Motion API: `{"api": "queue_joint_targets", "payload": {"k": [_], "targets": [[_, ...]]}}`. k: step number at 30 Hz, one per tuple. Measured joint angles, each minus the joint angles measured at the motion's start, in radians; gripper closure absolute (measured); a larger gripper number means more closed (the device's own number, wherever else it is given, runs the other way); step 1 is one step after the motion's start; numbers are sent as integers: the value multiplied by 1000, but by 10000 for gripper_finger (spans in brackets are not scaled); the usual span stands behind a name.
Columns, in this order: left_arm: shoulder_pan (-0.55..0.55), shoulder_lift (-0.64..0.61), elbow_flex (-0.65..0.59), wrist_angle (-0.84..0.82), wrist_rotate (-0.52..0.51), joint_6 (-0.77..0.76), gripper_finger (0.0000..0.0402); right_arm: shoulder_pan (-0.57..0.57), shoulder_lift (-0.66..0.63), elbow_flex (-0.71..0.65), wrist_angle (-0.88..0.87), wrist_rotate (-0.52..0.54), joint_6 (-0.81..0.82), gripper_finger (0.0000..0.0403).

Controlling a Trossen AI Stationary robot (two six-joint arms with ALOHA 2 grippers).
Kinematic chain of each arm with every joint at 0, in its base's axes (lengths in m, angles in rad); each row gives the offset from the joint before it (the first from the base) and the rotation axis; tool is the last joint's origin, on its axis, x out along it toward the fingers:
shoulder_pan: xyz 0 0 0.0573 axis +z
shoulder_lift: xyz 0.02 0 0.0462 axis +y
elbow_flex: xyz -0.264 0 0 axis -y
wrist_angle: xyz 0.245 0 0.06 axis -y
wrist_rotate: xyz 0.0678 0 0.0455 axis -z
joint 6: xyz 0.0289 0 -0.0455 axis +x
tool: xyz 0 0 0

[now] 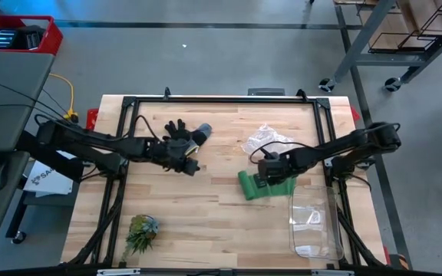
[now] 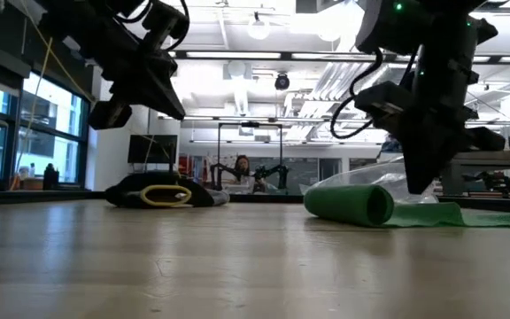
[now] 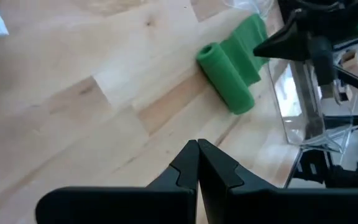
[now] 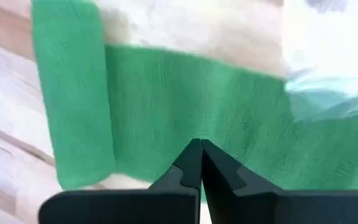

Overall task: Roll bandage
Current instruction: Roll the green bandage

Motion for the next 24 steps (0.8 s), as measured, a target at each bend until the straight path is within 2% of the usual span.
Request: {"api": "queue_joint_targets", "payload": {"k": [6,9,13,16,19,21,24], "targets": [[48,38,0,23,18,-26,401,-2,-57,2,-22,95,40,403],[66,83,0,74,51,-28,401,-3,-97,3,-136,141,80,403],[70,150,0,104,88,-29,401,-13,-149,3,-301,119,66,403],[70,222,23,150,125,-51,401,-15,-166,3,-348,108,40,403],[71,331,127,175,197,3,401,-20,-167,3,-338,102,34,403],[70,414,239,157,241,102,401,-30,-168,3,-339,78,21,403],[65,536,421,44,241,291,401,-41,-172,3,-359,51,-12,403]]}}
